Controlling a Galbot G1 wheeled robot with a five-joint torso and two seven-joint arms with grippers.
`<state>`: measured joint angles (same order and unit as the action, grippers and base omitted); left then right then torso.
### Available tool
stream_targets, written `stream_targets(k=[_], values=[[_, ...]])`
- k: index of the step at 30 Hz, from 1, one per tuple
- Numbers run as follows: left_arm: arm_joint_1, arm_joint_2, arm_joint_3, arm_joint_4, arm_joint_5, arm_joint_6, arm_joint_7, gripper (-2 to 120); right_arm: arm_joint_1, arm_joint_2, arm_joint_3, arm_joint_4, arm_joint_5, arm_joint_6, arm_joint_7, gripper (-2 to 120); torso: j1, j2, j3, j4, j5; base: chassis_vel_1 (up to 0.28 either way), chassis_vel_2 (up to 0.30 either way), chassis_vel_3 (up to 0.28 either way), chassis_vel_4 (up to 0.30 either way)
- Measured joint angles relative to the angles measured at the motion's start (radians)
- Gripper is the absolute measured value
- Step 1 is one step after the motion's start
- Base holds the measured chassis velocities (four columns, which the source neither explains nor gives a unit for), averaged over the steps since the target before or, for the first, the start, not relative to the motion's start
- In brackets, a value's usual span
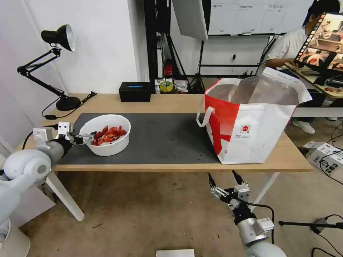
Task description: Pick up the trash from the table and place it into the takeout bag.
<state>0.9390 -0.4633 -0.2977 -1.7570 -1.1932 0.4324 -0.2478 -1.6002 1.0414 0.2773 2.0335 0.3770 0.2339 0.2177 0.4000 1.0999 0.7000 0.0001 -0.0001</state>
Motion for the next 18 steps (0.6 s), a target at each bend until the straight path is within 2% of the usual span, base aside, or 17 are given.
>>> stream_targets(k=[6, 8, 9, 12, 14, 17, 18], values=[[-0.043, 0.000, 0.019, 0.022, -0.052, 0.050, -0.024, 100, 0.000, 0.000, 0.000, 0.000, 0.000, 0.000, 0.000, 100, 0.000, 0.000, 0.000, 0.0000, 0.0000, 0.000, 0.000, 0.000, 0.000], [-0.095, -0.003, 0.045, 0.044, -0.091, 0.105, -0.032, 100, 0.000, 0.000, 0.000, 0.000, 0.000, 0.000, 0.000, 100, 0.000, 0.000, 0.000, 0.0000, 0.0000, 0.000, 0.000, 0.000, 0.000], [-0.095, -0.003, 0.045, 0.044, -0.091, 0.105, -0.032, 100, 0.000, 0.000, 0.000, 0.000, 0.000, 0.000, 0.000, 100, 0.000, 0.000, 0.000, 0.0000, 0.0000, 0.000, 0.000, 0.000, 0.000], [-0.201, -0.017, 0.103, 0.082, -0.169, 0.188, -0.061, 100, 0.000, 0.000, 0.000, 0.000, 0.000, 0.000, 0.000, 100, 0.000, 0.000, 0.000, -0.0001, 0.0003, 0.000, 0.000, 0.000, 0.000], [-0.216, -0.021, 0.111, 0.089, -0.184, 0.197, -0.067, 100, 0.000, 0.000, 0.000, 0.000, 0.000, 0.000, 0.000, 100, 0.000, 0.000, 0.000, -0.0001, 0.0003, 0.000, 0.000, 0.000, 0.000], [-0.296, -0.045, 0.172, 0.126, -0.254, 0.248, -0.120, 100, 0.000, 0.000, 0.000, 0.000, 0.000, 0.000, 0.000, 100, 0.000, 0.000, 0.000, -0.0002, 0.0001, 0.000, 0.000, 0.000, 0.000], [-0.296, -0.045, 0.172, 0.126, -0.254, 0.248, -0.120, 100, 0.000, 0.000, 0.000, 0.000, 0.000, 0.000, 0.000, 100, 0.000, 0.000, 0.000, -0.0002, 0.0001, 0.000, 0.000, 0.000, 0.000]])
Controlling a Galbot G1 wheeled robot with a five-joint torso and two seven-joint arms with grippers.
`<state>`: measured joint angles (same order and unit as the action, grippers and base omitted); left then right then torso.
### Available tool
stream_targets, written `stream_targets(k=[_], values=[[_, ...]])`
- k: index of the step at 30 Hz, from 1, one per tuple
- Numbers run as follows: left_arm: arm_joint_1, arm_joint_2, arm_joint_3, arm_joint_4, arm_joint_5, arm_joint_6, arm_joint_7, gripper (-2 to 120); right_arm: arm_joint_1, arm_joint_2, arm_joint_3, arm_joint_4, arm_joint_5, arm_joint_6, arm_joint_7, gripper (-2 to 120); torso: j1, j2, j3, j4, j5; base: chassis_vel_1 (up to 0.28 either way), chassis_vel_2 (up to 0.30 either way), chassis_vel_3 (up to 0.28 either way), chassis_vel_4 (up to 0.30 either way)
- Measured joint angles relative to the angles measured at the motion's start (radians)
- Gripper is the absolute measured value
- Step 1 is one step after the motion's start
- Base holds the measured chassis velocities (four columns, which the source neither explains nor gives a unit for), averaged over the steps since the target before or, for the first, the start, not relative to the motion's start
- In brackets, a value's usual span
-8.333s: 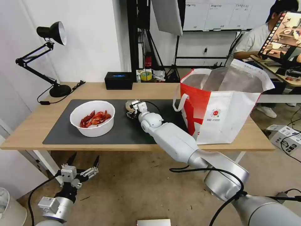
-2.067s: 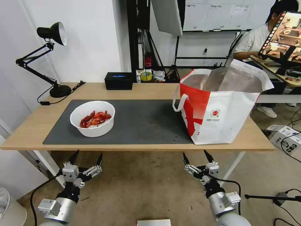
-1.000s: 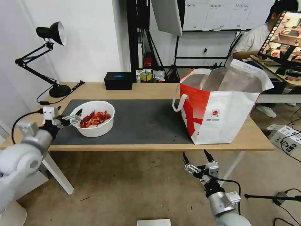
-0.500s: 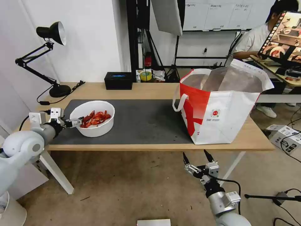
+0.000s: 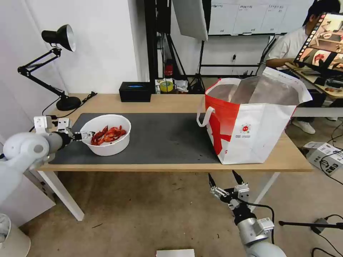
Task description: Pick up the trash from the table and place it into the takeout bag.
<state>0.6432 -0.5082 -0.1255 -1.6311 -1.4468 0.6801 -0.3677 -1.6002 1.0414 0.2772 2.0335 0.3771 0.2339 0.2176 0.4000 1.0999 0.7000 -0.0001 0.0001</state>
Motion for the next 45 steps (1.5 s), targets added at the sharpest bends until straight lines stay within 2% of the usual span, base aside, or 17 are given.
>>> stream_targets(k=[3, 9, 16, 20, 25, 28, 29, 31, 32, 35, 36, 39, 40, 43, 45], values=[[-0.048, -0.025, 0.035, 0.033, -0.020, 0.043, -0.042, 100, 0.000, 0.000, 0.000, 0.000, 0.000, 0.000, 0.000, 100, 0.000, 0.000, 0.000, 0.0000, 0.0000, 0.000, 0.000, 0.000, 0.000], [-0.081, -0.040, 0.067, 0.053, -0.033, 0.061, -0.077, 100, 0.000, 0.000, 0.000, 0.000, 0.000, 0.000, 0.000, 100, 0.000, 0.000, 0.000, 0.0000, 0.0000, 0.000, 0.000, 0.000, 0.000], [-0.109, -0.040, 0.090, 0.071, -0.062, 0.062, -0.078, 99, 0.000, 0.000, 0.000, 0.000, 0.000, 0.000, 0.000, 100, 0.000, 0.000, 0.000, 0.0001, -0.0001, 0.000, 0.000, 0.000, 0.000], [-0.121, -0.037, 0.107, 0.072, -0.080, 0.061, -0.076, 93, 0.000, 0.000, 0.000, 0.000, 0.000, 0.000, 0.000, 100, 0.000, 0.000, 0.000, 0.0001, -0.0001, 0.000, 0.000, 0.000, 0.000], [-0.136, -0.037, 0.132, 0.073, -0.095, 0.059, -0.074, 80, 0.000, 0.000, 0.000, 0.000, 0.000, 0.000, 0.000, 100, 0.000, 0.000, 0.000, 0.0001, 0.0002, 0.000, 0.000, 0.000, 0.000], [-0.136, -0.038, 0.137, 0.072, -0.094, 0.053, -0.073, 66, 0.000, 0.000, 0.000, 0.000, 0.000, 0.000, 0.000, 100, 0.000, 0.000, 0.000, 0.0002, 0.0002, 0.000, 0.000, 0.000, 0.000], [-0.136, -0.038, 0.137, 0.072, -0.094, 0.053, -0.073, 66, 0.000, 0.000, 0.000, 0.000, 0.000, 0.000, 0.000, 100, 0.000, 0.000, 0.000, 0.0002, 0.0002, 0.000, 0.000, 0.000, 0.000], [-0.134, -0.041, 0.138, 0.073, -0.093, 0.047, -0.073, 56, 0.000, 0.000, 0.000, 0.000, 0.000, 0.000, 0.000, 100, 0.000, 0.000, 0.000, 0.0002, 0.0002, 0.000, 0.000, 0.000, 0.000], [-0.134, -0.041, 0.138, 0.073, -0.093, 0.047, -0.073, 56, 0.000, 0.000, 0.000, 0.000, 0.000, 0.000, 0.000, 100, 0.000, 0.000, 0.000, 0.0002, 0.0002, 0.000, 0.000, 0.000, 0.000], [-0.130, -0.040, 0.138, 0.073, -0.093, 0.043, -0.074, 40, 0.000, 0.000, 0.000, 0.000, 0.000, 0.000, 0.000, 100, 0.000, 0.000, 0.000, 0.0001, 0.0000, 0.000, 0.000, 0.000, 0.000], [-0.130, -0.040, 0.138, 0.073, -0.093, 0.043, -0.074, 40, 0.000, 0.000, 0.000, 0.000, 0.000, 0.000, 0.000, 100, 0.000, 0.000, 0.000, 0.0001, 0.0000, 0.000, 0.000, 0.000, 0.000], [-0.120, -0.037, 0.135, 0.069, -0.099, 0.040, -0.080, 25, 0.000, 0.000, 0.000, 0.000, 0.000, 0.000, 0.000, 100, 0.000, 0.000, 0.000, 0.0001, -0.0003, 0.000, 0.000, 0.000, 0.000], [-0.120, -0.037, 0.135, 0.069, -0.099, 0.040, -0.080, 25, 0.000, 0.000, 0.000, 0.000, 0.000, 0.000, 0.000, 100, 0.000, 0.000, 0.000, 0.0001, -0.0003, 0.000, 0.000, 0.000, 0.000], [-0.116, -0.034, 0.134, 0.061, -0.108, 0.030, -0.087, 11, 0.000, 0.000, 0.000, 0.000, 0.000, 0.000, 0.000, 100, 0.000, 0.000, 0.000, 0.0000, -0.0001, 0.000, 0.000, 0.000, 0.000], [-0.116, -0.033, 0.134, 0.058, -0.110, 0.027, -0.089, 6, 0.000, 0.000, 0.000, 0.000, 0.000, 0.000, 0.000, 100, 0.000, 0.000, 0.000, 0.0000, 0.0000, 0.000, 0.000, 0.000, 0.000]])
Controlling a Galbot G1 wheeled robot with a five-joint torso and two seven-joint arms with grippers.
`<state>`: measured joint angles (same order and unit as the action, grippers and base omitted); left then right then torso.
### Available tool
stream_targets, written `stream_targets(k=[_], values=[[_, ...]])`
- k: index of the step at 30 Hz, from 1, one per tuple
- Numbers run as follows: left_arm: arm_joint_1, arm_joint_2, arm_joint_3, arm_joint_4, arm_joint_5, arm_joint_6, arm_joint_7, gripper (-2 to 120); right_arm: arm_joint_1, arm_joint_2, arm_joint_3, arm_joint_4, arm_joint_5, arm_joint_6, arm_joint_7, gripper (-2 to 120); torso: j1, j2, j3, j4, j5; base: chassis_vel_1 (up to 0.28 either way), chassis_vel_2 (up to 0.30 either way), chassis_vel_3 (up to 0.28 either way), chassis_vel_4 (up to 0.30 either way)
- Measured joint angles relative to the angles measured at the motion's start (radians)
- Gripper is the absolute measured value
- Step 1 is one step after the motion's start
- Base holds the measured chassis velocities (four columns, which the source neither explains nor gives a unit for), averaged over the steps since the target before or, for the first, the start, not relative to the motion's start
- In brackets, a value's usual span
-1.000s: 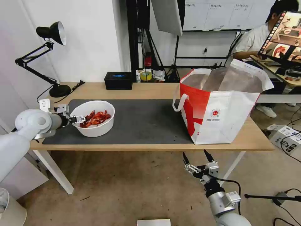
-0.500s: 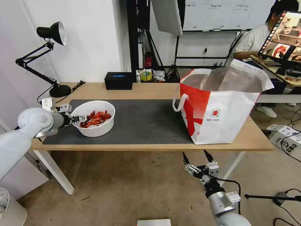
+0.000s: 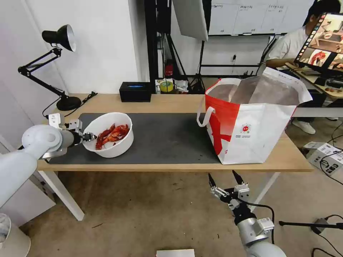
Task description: Pick up the trash from the table and place it into the takeout bag.
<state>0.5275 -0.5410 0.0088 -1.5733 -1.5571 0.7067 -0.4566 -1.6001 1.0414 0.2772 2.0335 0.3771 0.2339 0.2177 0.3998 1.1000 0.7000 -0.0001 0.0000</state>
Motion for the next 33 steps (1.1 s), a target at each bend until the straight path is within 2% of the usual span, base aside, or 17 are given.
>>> stream_targets(k=[2, 11, 14, 21, 23, 24, 27, 28, 30, 33], values=[[0.000, 0.004, 0.000, -0.007, -0.006, -0.007, -0.001, 0, 0.000, 0.000, 0.000, 0.000, 0.000, 0.000, 0.000, 100, 0.000, 0.000, 0.000, 0.0000, -0.0001, 0.000, 0.000, 0.000, 0.000], [0.005, 0.020, -0.009, -0.031, -0.022, -0.033, -0.004, 0, 0.000, 0.000, 0.000, 0.000, 0.000, 0.000, 0.000, 100, 0.000, 0.000, 0.000, 0.0001, -0.0002, 0.000, 0.000, 0.000, 0.000], [0.002, 0.023, -0.025, -0.061, -0.032, -0.038, 0.002, 0, 0.000, 0.000, 0.000, 0.000, 0.000, 0.000, 0.000, 100, 0.000, 0.000, 0.000, 0.0001, -0.0001, 0.000, 0.000, 0.000, 0.000], [-0.072, 0.020, -0.001, -0.105, -0.056, -0.054, 0.002, 0, 0.000, 0.000, 0.000, 0.000, 0.000, 0.000, 0.000, 100, 0.000, 0.000, 0.000, 0.0001, 0.0001, 0.000, 0.000, 0.000, 0.000], [-0.146, 0.013, 0.038, -0.127, -0.076, -0.056, -0.003, 0, 0.000, 0.000, 0.000, 0.000, 0.000, 0.000, 0.000, 100, 0.000, 0.000, 0.000, 0.0000, 0.0001, 0.000, 0.000, 0.000, 0.000], [-0.146, 0.013, 0.038, -0.127, -0.076, -0.056, -0.003, 0, 0.000, 0.000, 0.000, 0.000, 0.000, 0.000, 0.000, 100, 0.000, 0.000, 0.000, 0.0000, 0.0001, 0.000, 0.000, 0.000, 0.000], [-0.299, -0.019, 0.145, -0.148, -0.114, -0.059, -0.020, 0, 0.000, 0.000, 0.000, 0.000, 0.000, 0.000, 0.000, 100, 0.000, 0.000, 0.000, 0.0001, 0.0002, 0.000, 0.000, 0.000, 0.000], [-0.299, -0.019, 0.145, -0.148, -0.114, -0.059, -0.020, 0, 0.000, 0.000, 0.000, 0.000, 0.000, 0.000, 0.000, 100, 0.000, 0.000, 0.000, 0.0001, 0.0002, 0.000, 0.000, 0.000, 0.000], [-0.405, -0.062, 0.214, -0.149, -0.147, -0.060, -0.052, 0, 0.000, 0.000, 0.000, 0.000, 0.000, 0.000, 0.000, 100, 0.000, 0.000, 0.000, -0.0001, 0.0000, 0.000, 0.000, 0.000, 0.000], [-0.481, -0.098, 0.253, -0.142, -0.168, -0.064, -0.079, 0, 0.000, 0.000, 0.000, 0.000, 0.000, 0.000, 0.000, 100, 0.000, 0.000, 0.000, -0.0001, 0.0002, 0.000, 0.000, 0.000, 0.000]])
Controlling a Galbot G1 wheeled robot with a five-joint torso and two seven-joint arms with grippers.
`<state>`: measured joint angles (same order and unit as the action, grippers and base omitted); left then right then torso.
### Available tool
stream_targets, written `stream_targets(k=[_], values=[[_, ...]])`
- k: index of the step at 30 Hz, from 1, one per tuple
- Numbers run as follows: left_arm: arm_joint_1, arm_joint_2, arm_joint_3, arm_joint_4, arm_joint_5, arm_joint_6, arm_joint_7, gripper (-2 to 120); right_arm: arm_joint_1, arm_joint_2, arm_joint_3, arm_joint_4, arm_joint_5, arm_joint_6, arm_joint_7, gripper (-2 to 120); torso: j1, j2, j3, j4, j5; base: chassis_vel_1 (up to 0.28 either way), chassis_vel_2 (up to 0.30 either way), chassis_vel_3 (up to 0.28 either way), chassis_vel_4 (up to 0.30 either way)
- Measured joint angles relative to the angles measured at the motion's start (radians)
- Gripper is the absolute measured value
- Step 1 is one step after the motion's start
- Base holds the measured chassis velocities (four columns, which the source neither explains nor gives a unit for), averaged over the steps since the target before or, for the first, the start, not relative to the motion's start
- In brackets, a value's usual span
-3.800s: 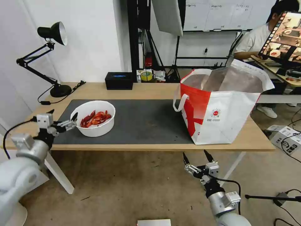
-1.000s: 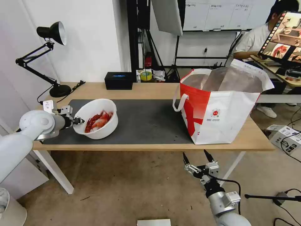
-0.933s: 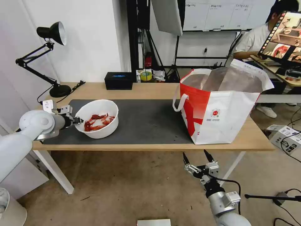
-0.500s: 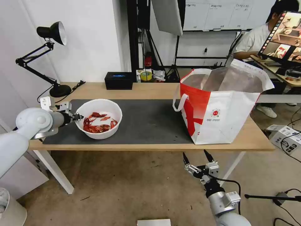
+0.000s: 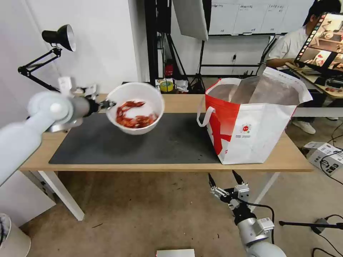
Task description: Pick up the trash from the table and place it into the takeout bag.
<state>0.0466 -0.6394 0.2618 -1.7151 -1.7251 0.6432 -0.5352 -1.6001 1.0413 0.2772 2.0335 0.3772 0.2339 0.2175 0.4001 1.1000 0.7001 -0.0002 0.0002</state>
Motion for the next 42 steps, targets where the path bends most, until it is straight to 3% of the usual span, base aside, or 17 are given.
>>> stream_targets(k=[7, 15, 24, 27, 28, 30, 31, 34, 39, 42], values=[[-0.223, -0.134, 0.088, 0.077, -0.066, -0.021, -0.076, 0, 0.000, 0.000, 0.000, 0.000, 0.000, 0.000, 0.000, 100, 0.000, 0.000, 0.000, 0.0001, 0.0002, 0.000, 0.000, 0.000, 0.000], [-0.319, -0.265, 0.161, 0.127, -0.078, -0.048, -0.096, 0, 0.000, 0.000, 0.000, 0.000, 0.000, 0.000, 0.000, 100, 0.000, 0.000, 0.000, 0.0000, 0.0001, 0.000, 0.000, 0.000, 0.000], [-0.368, -0.398, 0.209, 0.176, -0.076, -0.061, -0.105, 0, 0.000, 0.000, 0.000, 0.000, 0.000, 0.000, 0.000, 100, 0.000, 0.000, 0.000, 0.0002, 0.0001, 0.000, 0.000, 0.000, 0.000], [-0.385, -0.483, 0.218, 0.218, -0.068, -0.069, -0.110, 0, 0.000, 0.000, 0.000, 0.000, 0.000, 0.000, 0.000, 100, 0.000, 0.000, 0.000, -0.0001, 0.0003, 0.000, 0.000, 0.000, 0.000], [-0.385, -0.483, 0.218, 0.218, -0.068, -0.069, -0.110, 0, 0.000, 0.000, 0.000, 0.000, 0.000, 0.000, 0.000, 100, 0.000, 0.000, 0.000, -0.0001, 0.0003, 0.000, 0.000, 0.000, 0.000], [-0.395, -0.559, 0.229, 0.275, -0.044, -0.081, -0.112, 0, 0.000, 0.000, 0.000, 0.000, 0.000, 0.000, 0.000, 100, 0.000, 0.000, 0.000, 0.0000, 0.0001, 0.000, 0.000, 0.000, 0.000], [-0.395, -0.559, 0.229, 0.275, -0.044, -0.081, -0.112, 0, 0.000, 0.000, 0.000, 0.000, 0.000, 0.000, 0.000, 100, 0.000, 0.000, 0.000, 0.0000, 0.0001, 0.000, 0.000, 0.000, 0.000], [-0.397, -0.653, 0.247, 0.357, 0.016, -0.115, -0.111, 0, 0.000, 0.000, 0.000, 0.000, 0.000, 0.000, 0.000, 100, 0.000, 0.000, 0.000, 0.0002, 0.0000, 0.000, 0.000, 0.000, 0.000], [-0.395, -0.706, 0.260, 0.403, 0.055, -0.151, -0.111, 0, 0.000, 0.000, 0.000, 0.000, 0.000, 0.000, 0.000, 100, 0.000, 0.000, 0.000, -0.0002, 0.0002, 0.000, 0.000, 0.000, 0.000], [-0.384, -0.746, 0.283, 0.436, 0.107, -0.214, -0.119, 0, 0.000, 0.000, 0.000, 0.000, 0.000, 0.000, 0.000, 100, 0.000, 0.000, 0.000, 0.0002, -0.0001, 0.000, 0.000, 0.000, 0.000]])
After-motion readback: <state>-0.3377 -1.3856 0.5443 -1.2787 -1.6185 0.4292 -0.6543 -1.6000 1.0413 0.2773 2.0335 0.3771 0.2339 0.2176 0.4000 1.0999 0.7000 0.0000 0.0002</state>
